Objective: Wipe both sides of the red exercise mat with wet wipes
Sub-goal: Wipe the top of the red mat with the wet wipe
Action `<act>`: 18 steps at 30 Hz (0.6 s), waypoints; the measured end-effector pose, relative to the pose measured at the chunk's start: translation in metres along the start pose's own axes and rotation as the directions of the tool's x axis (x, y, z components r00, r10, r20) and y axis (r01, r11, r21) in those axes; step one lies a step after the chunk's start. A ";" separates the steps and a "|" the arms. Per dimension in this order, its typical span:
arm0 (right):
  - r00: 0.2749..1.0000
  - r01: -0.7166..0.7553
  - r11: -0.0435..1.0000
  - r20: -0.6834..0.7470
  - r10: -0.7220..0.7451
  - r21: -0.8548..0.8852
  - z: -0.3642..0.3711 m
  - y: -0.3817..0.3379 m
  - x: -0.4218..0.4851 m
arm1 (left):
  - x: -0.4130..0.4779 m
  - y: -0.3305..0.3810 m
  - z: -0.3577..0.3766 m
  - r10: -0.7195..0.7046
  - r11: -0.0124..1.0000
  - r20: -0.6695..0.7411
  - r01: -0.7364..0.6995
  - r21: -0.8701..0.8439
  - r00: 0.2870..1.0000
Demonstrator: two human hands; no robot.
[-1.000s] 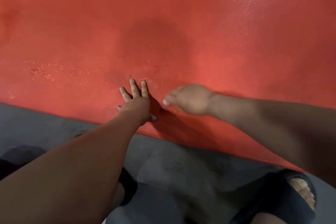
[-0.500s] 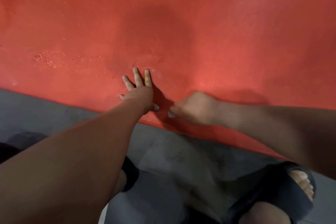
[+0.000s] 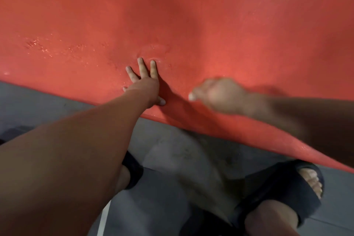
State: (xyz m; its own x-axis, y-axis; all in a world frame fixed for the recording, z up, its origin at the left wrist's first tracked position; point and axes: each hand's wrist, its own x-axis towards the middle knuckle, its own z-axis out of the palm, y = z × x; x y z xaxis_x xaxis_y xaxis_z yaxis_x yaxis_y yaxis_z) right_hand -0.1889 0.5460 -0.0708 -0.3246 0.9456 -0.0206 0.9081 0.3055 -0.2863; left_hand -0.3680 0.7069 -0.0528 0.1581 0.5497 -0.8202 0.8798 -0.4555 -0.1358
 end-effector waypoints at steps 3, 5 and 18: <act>0.921 -0.378 0.922 -0.136 0.364 -0.089 -0.016 0.037 0.010 | -0.001 0.001 -0.002 0.011 1.000 -0.015 -0.011 -0.002 1.000; 0.930 -0.357 0.930 -0.125 0.345 -0.090 -0.014 0.023 0.005 | -0.002 -0.001 -0.003 0.027 1.000 -0.030 -0.028 -0.014 0.999; 0.915 -0.370 0.929 -0.178 0.363 -0.003 0.006 -0.012 0.021 | 0.000 -0.096 0.037 -0.001 0.973 -0.244 -0.055 -0.223 0.970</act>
State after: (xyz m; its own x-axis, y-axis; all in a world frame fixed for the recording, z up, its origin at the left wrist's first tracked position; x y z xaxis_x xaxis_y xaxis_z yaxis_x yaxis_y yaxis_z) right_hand -0.2086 0.5618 -0.0739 0.0802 0.9957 0.0475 0.9647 -0.0655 -0.2552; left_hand -0.4685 0.7248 -0.0603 0.2618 0.7046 -0.6596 0.9476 -0.3172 0.0373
